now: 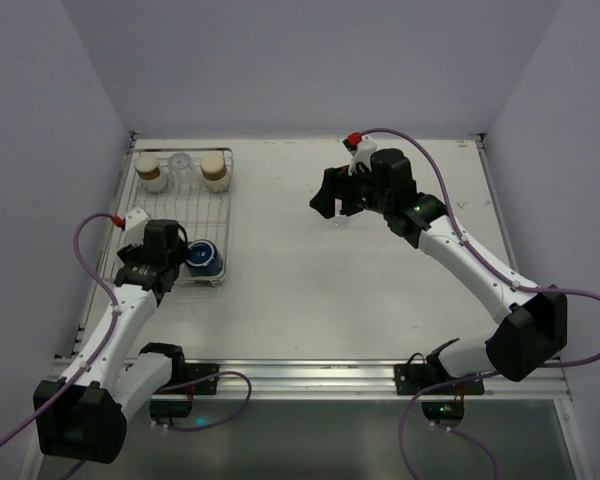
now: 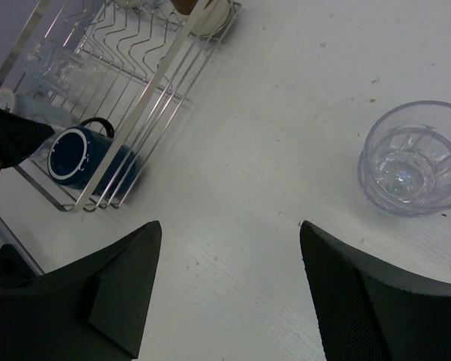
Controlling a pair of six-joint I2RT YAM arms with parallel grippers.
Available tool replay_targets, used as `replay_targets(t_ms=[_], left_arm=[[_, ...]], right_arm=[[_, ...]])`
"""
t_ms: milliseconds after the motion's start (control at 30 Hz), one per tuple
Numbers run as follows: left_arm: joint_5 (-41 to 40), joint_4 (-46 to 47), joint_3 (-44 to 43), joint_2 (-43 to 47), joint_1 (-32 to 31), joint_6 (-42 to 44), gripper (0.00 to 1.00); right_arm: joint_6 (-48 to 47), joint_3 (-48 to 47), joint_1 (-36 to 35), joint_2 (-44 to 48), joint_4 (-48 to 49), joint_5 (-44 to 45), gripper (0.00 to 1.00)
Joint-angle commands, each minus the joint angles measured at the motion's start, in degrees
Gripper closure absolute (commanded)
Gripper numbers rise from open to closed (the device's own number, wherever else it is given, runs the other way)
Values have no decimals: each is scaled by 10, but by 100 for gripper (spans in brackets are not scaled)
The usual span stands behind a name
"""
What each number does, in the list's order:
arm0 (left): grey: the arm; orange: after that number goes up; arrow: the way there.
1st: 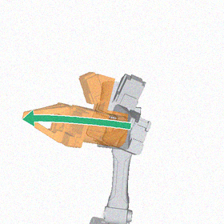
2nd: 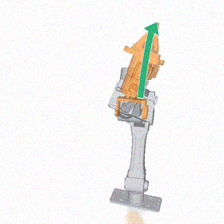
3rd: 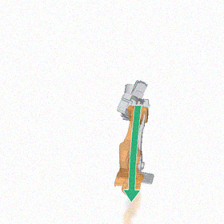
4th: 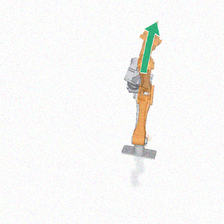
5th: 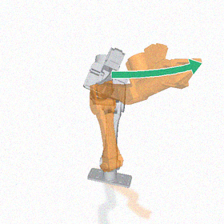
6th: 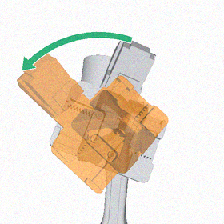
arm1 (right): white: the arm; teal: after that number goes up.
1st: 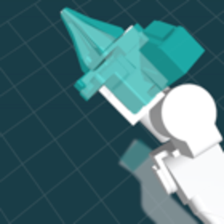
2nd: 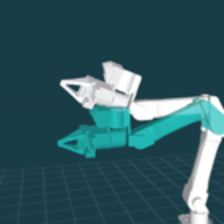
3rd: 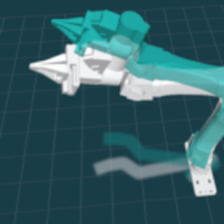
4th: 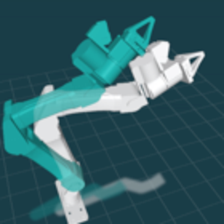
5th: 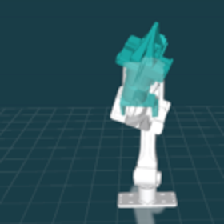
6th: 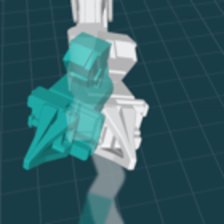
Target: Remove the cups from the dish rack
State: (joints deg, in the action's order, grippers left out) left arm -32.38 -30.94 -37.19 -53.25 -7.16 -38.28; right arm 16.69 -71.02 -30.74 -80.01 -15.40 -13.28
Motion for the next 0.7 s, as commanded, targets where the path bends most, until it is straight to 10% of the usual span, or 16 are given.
replay_targets(t_ms=[0,367,667], left_arm=[[-7,50,15,-4,21,-14,19],[25,86,10,-76,29,-13,24],[46,88,-18,-20,29,5,62]], right_arm=[[5,-12,-1,4,22,-19,24],[11,-16,-5,-4,28,-33,24],[46,9,-7,5,91,-76,24]])
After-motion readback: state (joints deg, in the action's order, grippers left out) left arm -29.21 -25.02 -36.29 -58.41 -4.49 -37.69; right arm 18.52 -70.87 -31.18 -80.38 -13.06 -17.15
